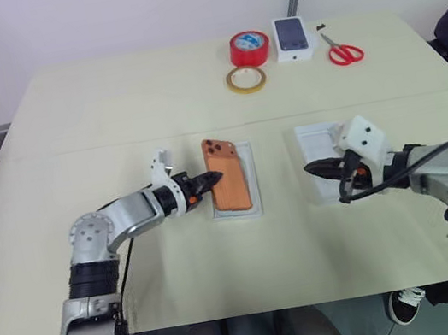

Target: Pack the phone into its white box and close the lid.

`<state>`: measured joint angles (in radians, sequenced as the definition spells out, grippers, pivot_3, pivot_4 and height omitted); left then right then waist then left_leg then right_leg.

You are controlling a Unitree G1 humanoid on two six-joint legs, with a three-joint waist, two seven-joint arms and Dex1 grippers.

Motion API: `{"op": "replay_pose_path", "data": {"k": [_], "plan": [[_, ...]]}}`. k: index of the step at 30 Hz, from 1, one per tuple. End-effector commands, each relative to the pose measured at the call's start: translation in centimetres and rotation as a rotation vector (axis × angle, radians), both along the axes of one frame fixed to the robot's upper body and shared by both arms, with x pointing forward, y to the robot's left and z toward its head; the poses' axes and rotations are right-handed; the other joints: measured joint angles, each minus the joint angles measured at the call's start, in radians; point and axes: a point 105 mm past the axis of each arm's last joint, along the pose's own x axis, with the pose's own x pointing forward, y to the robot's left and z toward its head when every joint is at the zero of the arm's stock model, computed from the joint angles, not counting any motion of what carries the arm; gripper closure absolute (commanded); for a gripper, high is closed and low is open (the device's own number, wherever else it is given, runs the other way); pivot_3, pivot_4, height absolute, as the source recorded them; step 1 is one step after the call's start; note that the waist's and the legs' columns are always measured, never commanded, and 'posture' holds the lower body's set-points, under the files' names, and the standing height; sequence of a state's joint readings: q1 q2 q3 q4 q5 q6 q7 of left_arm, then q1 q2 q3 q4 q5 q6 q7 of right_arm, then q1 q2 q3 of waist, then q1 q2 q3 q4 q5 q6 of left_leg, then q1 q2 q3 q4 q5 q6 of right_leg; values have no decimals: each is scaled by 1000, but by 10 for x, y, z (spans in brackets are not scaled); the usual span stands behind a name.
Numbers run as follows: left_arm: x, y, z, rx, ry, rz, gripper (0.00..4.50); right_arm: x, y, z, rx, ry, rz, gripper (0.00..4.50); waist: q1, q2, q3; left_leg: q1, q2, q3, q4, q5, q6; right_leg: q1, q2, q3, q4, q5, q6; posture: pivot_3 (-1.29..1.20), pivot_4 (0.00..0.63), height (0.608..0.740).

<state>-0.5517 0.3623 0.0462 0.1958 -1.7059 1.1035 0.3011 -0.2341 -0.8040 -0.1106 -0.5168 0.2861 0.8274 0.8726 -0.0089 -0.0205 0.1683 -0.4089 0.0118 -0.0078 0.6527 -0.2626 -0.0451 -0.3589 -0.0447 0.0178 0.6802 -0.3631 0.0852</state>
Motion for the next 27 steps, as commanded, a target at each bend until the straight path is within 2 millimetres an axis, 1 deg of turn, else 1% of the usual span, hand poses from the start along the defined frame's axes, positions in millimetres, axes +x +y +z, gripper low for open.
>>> {"op": "replay_pose_path", "data": {"k": [1, 2, 4, 5, 6, 7, 8, 9, 10, 12, 14, 15, 17, 18, 19, 22, 23, 24, 27], "plan": [[-1, -8, 11, -4, -47, -52, 4469, -1, 1, 13, -11, -66, 9, 4500, -2, 0, 0, 0, 0, 0, 0, 0, 0, 0, 0, 0, 0, 0, 0, 0, 150, 740], [-1, -9, 10, 0, -47, -55, 4469, -1, 1, 14, -12, -68, 9, 4500, -3, 0, 0, 0, 0, 0, 0, 0, 0, 0, 0, 0, 0, 0, 0, 0, 150, 740], [-1, -8, 10, 5, -51, -59, 3507, 0, 1, 14, -14, -70, 9, 4500, -2, 0, 0, 0, 0, 0, 0, 0, 0, 0, 0, 0, 0, 0, 0, 0, 150, 740], [-2, -8, 10, 7, -53, -59, 3209, 0, 1, 13, -17, -71, 10, 4500, -2, 0, 0, 0, 0, 0, 0, 0, 0, 0, 0, 0, 0, 0, 0, 0, 150, 740], [-1, -5, 11, 11, -58, -57, 2618, 0, 2, 13, -26, -72, 12, 4500, -2, 0, 0, 0, 0, 0, 0, 0, 0, 0, 0, 0, 0, 0, 0, 0, 150, 740], [-1, -1, 13, 18, -68, -50, 2269, 1, 3, 13, -33, -75, 14, 4500, -2, 0, 0, 0, 0, 0, 0, 0, 0, 0, 0, 0, 0, 0, 0, 0, 150, 740], [0, 6, 17, 26, -85, -36, 1726, 2, 5, 13, -40, -78, 16, 4500, -2, 0, 0, 0, 0, 0, 0, 0, 0, 0, 0, 0, 0, 0, 0, 0, 150, 740], [0, 11, 20, 32, -98, -27, 1336, 3, 7, 13, -45, -80, 17, 4500, -4, 0, 0, 0, 0, 0, 0, 0, 0, 0, 0, 0, 0, 0, 0, 0, 150, 740], [0, 16, 23, 46, -114, -22, 826, 4, 8, 13, -53, -82, 18, 4500, -4, 0, 0, 1, 0, 0, 0, 0, -1, 0, 0, 0, 0, 0, 0, 0, 150, 740], [-1, 29, 30, 89, -156, -12, 826, 6, 11, 12, -71, -83, 22, 4500, -9, 0, 0, 1, 1, 0, -1, 0, -1, 0, 0, 0, 0, 0, 0, 0, 150, 740], [-2, 50, 36, 212, -235, 18, 826, 11, 17, 10, -98, -84, 22, 4500, -11, 0, 0, 1, 1, 0, -1, 1, -1, 0, 1, 1, 0, 0, 0, 0, 150, 740], [-2, 57, 37, 260, -262, 29, 826, 13, 20, 9, -108, -87, 24, 4500, -11, 1, 0, 1, 1, 0, -2, 1, -1, -1, 1, 1, 0, 0, 0, 0, 150, 740], [0, 74, 35, 404, -334, 61, 1385, 21, 27, 5, -127, -82, 12, 4500, -7, 1, 1, 1, 1, 0, -2, 1, -1, -1, 1, 1, 0, 0, 0, 0, 150, 740], [0, 79, 34, 455, -364, 65, 1703, 24, 30, 3, -136, -79, 5, 4500, -6, 1, 1, 1, 1, 0, -2, 1, -2, -1, 1, 1, 0, 0, 0, 0, 150, 740], [1, 82, 32, 498, -389, 65, 2189, 27, 34, 1, -143, -77, 1, 4500, -2, 1, 1, 1, 1, 0, -2, 1, -2, -1, 1, 1, 0, 0, 0, 0, 150, 740], [2, 82, 22, 581, -436, 36, 3749, 37, 47, -8, -163, -64, -7, 4500, 2, 0, 1, 1, 0, 0, -1, 1, -2, 0, 0, 0, 0, 0, 0, 0, 150, 740], [2, 78, 16, 619, -452, 7, 4268, 40, 52, -12, -177, -62, -8, 4500, 3, 0, 1, 1, -1, 0, -1, 1, -2, -1, -1, 0, 0, 0, 0, 0, 150, 740], [2, 73, 11, 655, -472, -22, 4392, 44, 57, -15, -195, -64, -14, 4500, 2, 0, 1, 0, -1, 0, -2, 1, -1, -1, -1, 0, 0, 0, 0, 0, 150, 740], [6, 53, 1, 704, -510, -91, 4392, 54, 69, -27, -254, -65, -19, 4500, -2, 0, 1, 0, -1, 0, -2, 1, -1, -1, -1, 0, 0, 0, 0, 0, 150, 740]]}}
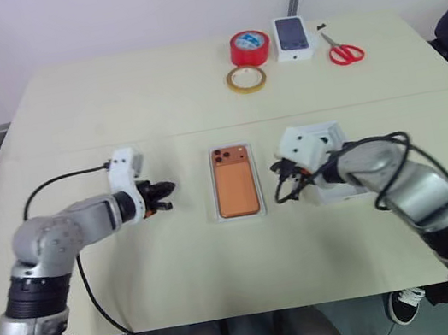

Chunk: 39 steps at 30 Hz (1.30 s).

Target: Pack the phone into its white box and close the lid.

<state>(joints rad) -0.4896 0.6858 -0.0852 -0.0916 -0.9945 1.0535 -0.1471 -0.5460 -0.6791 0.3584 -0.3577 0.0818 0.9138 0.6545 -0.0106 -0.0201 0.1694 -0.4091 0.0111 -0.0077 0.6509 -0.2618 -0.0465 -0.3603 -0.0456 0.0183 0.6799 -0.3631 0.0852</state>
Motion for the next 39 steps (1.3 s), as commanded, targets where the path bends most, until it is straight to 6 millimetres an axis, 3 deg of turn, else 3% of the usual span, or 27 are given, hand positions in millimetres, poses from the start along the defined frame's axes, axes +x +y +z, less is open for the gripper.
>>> {"op": "replay_pose_path", "data": {"k": [1, 6, 11, 16, 26, 31, 39], "plan": [[6, -29, 5, 51, -83, -102, 4392, 14, 9, -3, -79, -50, -15, 4500, 1, 0, 0, 0, 0, 0, 0, 0, 0, 0, 0, 0, 0, 0, 0, 0, 150, 740], [6, -55, -4, 98, -96, -205, 4392, 24, 22, -11, -85, -41, -13, 4500, -5, 0, 0, -1, 0, 0, 0, 0, 0, -1, 0, 0, 1, 0, 0, 0, 150, 740], [-7, -93, -7, 85, -89, -358, 4392, 17, 28, -6, -67, -39, 25, 4500, 0, 0, 0, -1, 1, 0, 1, -1, 1, -1, 1, 0, 2, 0, 0, 0, 150, 740], [-23, -133, -5, 60, -79, -513, 4392, -2, 7, -5, -84, -10, 19, 4500, 21, 0, 0, -1, 0, 0, 2, -2, 4, 0, 0, 0, 1, 0, 0, 0, 150, 740], [-44, -205, -5, 5, -24, -711, 4392, -42, -59, -9, -167, 65, -152, 4500, 23, 1, 0, -1, -1, -1, 3, -4, 7, 1, 0, -1, 1, 0, 0, 0, 150, 740], [-51, -213, -8, -3, 4, -751, 4392, -51, -78, -13, -190, 82, -214, 4500, 21, 1, 0, -1, 0, -1, 3, -4, 7, 2, 1, 0, 1, 0, 0, 0, 150, 740], [-44, -198, -12, 13, 24, -715, 4392, -56, -95, -9, -196, 79, -254, 4500, 22, 1, 0, -1, 0, -1, 3, -4, 7, 2, 1, 0, 1, 0, 0, 0, 150, 740]]}}
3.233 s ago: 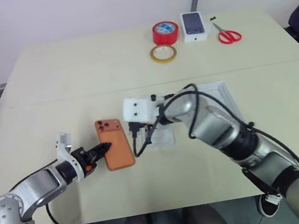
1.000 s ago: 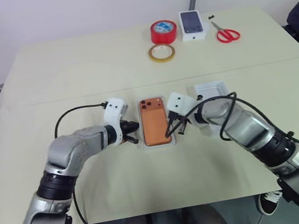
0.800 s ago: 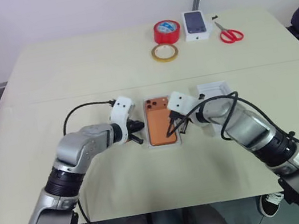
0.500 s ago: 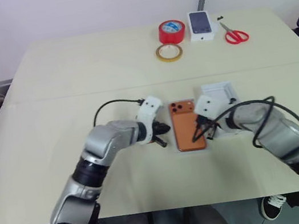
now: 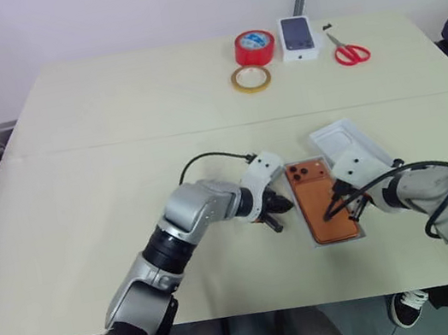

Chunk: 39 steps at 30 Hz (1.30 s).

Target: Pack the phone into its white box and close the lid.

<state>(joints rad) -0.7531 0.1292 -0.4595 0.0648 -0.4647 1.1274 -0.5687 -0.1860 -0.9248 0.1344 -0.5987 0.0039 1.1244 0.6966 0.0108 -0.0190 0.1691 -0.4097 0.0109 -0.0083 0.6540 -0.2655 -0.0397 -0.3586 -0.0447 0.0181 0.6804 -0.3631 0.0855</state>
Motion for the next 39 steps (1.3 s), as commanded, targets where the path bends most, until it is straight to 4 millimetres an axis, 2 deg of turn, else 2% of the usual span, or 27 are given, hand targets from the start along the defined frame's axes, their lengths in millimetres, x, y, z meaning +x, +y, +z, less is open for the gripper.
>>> {"op": "replay_pose_path", "data": {"k": [1, 3, 6, 8, 10, 15, 19, 24, 27, 31, 33, 39], "plan": [[-2, 1, 7, -16, -20, -18, 4392, -5, 2, 18, 7, -49, 54, 4500, 1, 0, 0, 0, 0, 0, 0, 0, 0, 0, 0, 0, 0, 0, 0, 0, 150, 740], [7, 13, 13, -27, -33, 24, 4392, -9, -5, 28, 64, -34, 38, 4500, 0, 0, 0, 0, 0, 0, 0, 0, -1, 0, 0, 0, 0, 0, 0, 0, 150, 740], [19, 32, 23, -57, -73, 84, 4500, -12, -11, 42, 134, -31, 12, 3659, -6, 0, 0, 0, 1, 0, 0, 0, -1, 0, 1, 0, 0, 0, 0, 0, 150, 740], [29, 54, 34, -86, -176, 129, 4500, -9, -13, 54, 211, -39, -28, 2608, -11, 0, 0, 1, 1, 0, -1, 0, 0, 0, 1, 0, 0, 0, 0, 0, 150, 740], [34, 67, 45, -126, -293, 139, 4500, -5, -16, 56, 250, -35, -72, 1586, -20, 1, 0, 1, 1, 0, -2, 1, -1, 0, 1, 0, 0, 0, 0, 0, 150, 740], [17, 92, 64, -241, -521, 41, 4500, 12, -21, 41, 300, 25, -183, 1586, -21, 1, 1, 1, 1, 1, -2, 2, -3, 0, 0, 0, -1, 0, 0, 0, 150, 740], [-16, 105, 57, -197, -604, -172, 4500, 24, -20, 32, 326, 60, -224, 1586, -21, 2, 1, 1, 1, 1, -2, 1, -2, 0, -1, 1, -1, 0, 0, 0, 150, 740], [-36, 110, 55, -194, -606, -280, 4500, 35, -20, 26, 327, 68, -245, 1586, -20, 2, 1, 1, 1, 2, -2, -1, 2, 0, -1, 0, -1, 0, 0, 0, 150, 740], [-42, 108, 53, -183, -615, -319, 4500, 40, -18, 24, 343, 69, -253, 2484, -23, 3, 1, 1, 1, 2, -2, -2, 3, 0, -1, 0, -1, 0, 0, 0, 150, 740], [-44, 106, 52, -188, -617, -324, 4500, 43, -19, 27, 348, 55, -276, 4465, -24, 3, 1, 1, 1, 2, -2, -2, 3, 0, 0, 0, 0, 0, 0, 0, 150, 740], [-42, 108, 51, -181, -619, -313, 4500, 41, -19, 33, 360, 43, -281, 4465, -23, 3, 1, 1, 2, 2, -2, -2, 3, 0, 0, 0, 0, 0, 0, 0, 150, 740], [-23, 127, 56, -190, -630, -151, 4500, 16, 3, 87, 602, 16, -175, 4465, -23, 4, 2, 0, 2, 2, -2, -2, 3, -1, 0, 0, 0, 0, 0, 0, 150, 740]]}}
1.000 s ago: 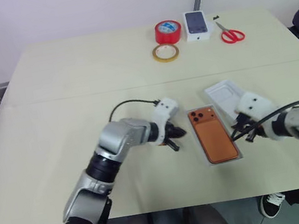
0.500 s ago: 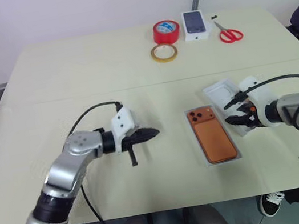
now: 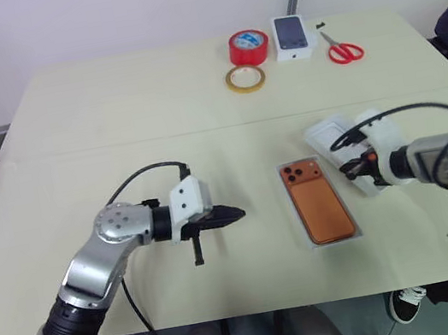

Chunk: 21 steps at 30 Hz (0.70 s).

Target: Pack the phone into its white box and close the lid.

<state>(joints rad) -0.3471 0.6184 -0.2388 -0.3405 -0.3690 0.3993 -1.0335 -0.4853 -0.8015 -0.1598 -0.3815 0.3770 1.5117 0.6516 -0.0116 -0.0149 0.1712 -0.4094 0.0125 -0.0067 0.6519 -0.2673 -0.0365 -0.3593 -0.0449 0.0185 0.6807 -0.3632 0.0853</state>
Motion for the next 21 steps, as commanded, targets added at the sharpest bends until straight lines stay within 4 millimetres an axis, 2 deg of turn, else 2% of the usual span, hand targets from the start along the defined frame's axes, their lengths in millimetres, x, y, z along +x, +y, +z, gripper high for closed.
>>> {"op": "replay_pose_path", "data": {"k": [1, 4, 7, 9, 12, 15, 19, 21], "plan": [[15, 18, 11, -50, -33, 117, 4500, -16, 21, 45, 166, -126, 118, 4465, -1, 0, 0, 0, 0, 0, 0, 0, 0, 0, 0, 0, 0, 0, 0, 0, 150, 740], [26, 31, 7, -51, -26, 190, 4500, -31, 50, 53, 318, -144, 276, 4465, -3, 0, 0, 1, 1, 0, 0, 0, 0, 1, 1, 0, 0, 0, 0, 0, 150, 740], [37, 40, 4, -53, -23, 244, 4500, -51, 96, 59, 590, -111, 474, 4465, -4, 0, 0, 1, 2, 0, 0, 0, 0, 1, 1, 0, 0, 0, 0, 0, 150, 740], [41, 40, 5, -59, -25, 253, 4500, -69, 117, 61, 761, -29, 476, 4465, 5, 0, 1, 0, 1, 1, 0, 0, 1, 0, 0, -1, 0, 0, 0, 0, 150, 740], [43, 36, 7, -75, -30, 243, 4500, -83, 143, 43, 899, 59, 405, 4465, -3, -3, 2, -2, 1, 0, 4, -2, 4, 2, -1, -3, -2, 0, 0, 0, 150, 740], [41, 30, 7, -79, -34, 227, 4500, -90, 156, 30, 978, 99, 290, 4465, -8, -3, 2, -3, 1, 0, 8, -3, 5, 2, -1, -2, 0, 0, 1, 0, 150, 740], [32, 10, 4, -93, -19, 166, 4500, -86, 151, 0, 1016, 189, 36, 4465, -4, -3, 1, -2, 2, 0, 8, -3, 5, 2, 1, -2, 0, 0, 1, 0, 150, 740], [29, -3, 0, -87, -14, 134, 4500, -79, 141, -4, 966, 179, -1, 3872, -2, -3, 1, -3, 2, 0, 9, -3, 5, 2, 0, -2, 0, 0, 1, 0, 150, 740]]}}
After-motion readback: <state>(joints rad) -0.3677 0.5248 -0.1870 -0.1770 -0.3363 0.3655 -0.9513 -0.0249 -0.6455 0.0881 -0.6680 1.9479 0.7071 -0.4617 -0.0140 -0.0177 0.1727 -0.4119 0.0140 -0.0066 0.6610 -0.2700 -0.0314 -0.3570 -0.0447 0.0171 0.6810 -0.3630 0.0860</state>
